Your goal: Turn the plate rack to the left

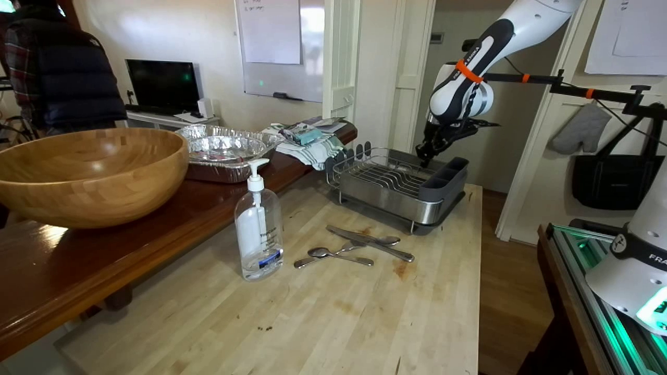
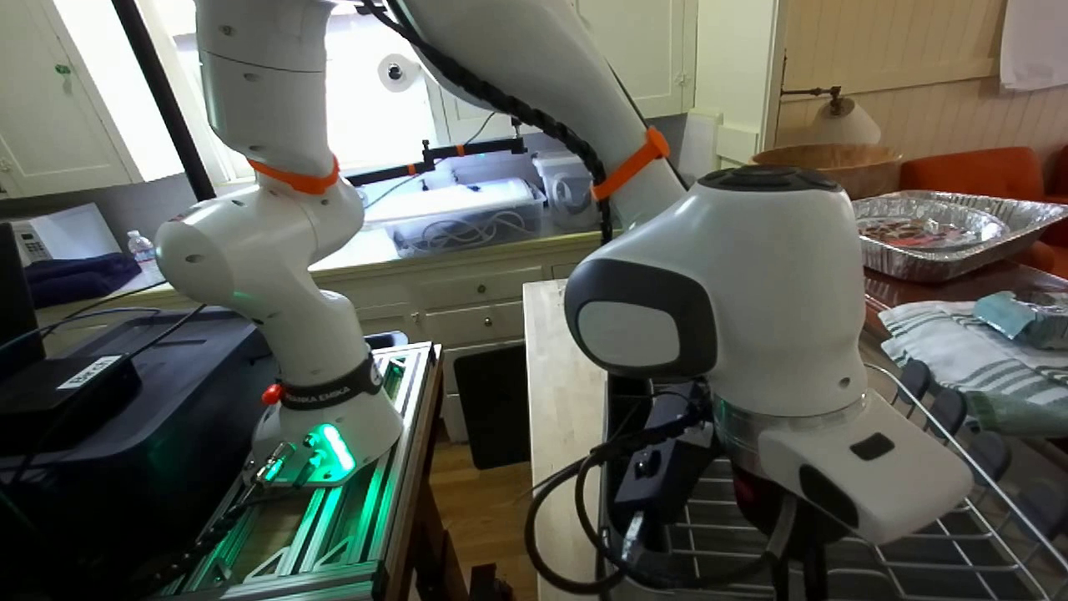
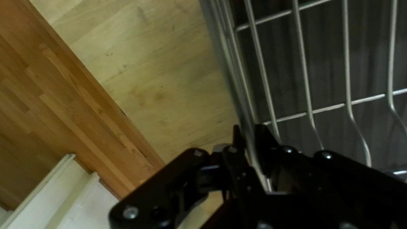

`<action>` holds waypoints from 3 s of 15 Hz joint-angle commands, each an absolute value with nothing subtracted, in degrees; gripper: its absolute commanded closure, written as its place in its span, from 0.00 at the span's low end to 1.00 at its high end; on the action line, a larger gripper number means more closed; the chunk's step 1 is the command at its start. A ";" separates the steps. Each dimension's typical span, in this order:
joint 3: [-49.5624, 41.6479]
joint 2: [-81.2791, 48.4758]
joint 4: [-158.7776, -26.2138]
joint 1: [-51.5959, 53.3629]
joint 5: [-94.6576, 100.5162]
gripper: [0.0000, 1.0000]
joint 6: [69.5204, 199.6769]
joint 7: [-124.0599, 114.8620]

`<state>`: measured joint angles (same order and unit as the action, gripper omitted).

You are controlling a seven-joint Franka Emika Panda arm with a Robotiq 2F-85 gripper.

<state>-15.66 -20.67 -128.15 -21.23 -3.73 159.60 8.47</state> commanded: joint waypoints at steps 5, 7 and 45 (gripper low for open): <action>-9.78 -19.62 -126.35 -26.22 -3.95 0.98 156.34 25.40; -9.86 -19.86 -125.79 -26.52 -2.48 0.99 155.26 28.42; -11.61 -18.07 -126.28 -29.45 1.42 0.54 156.05 37.07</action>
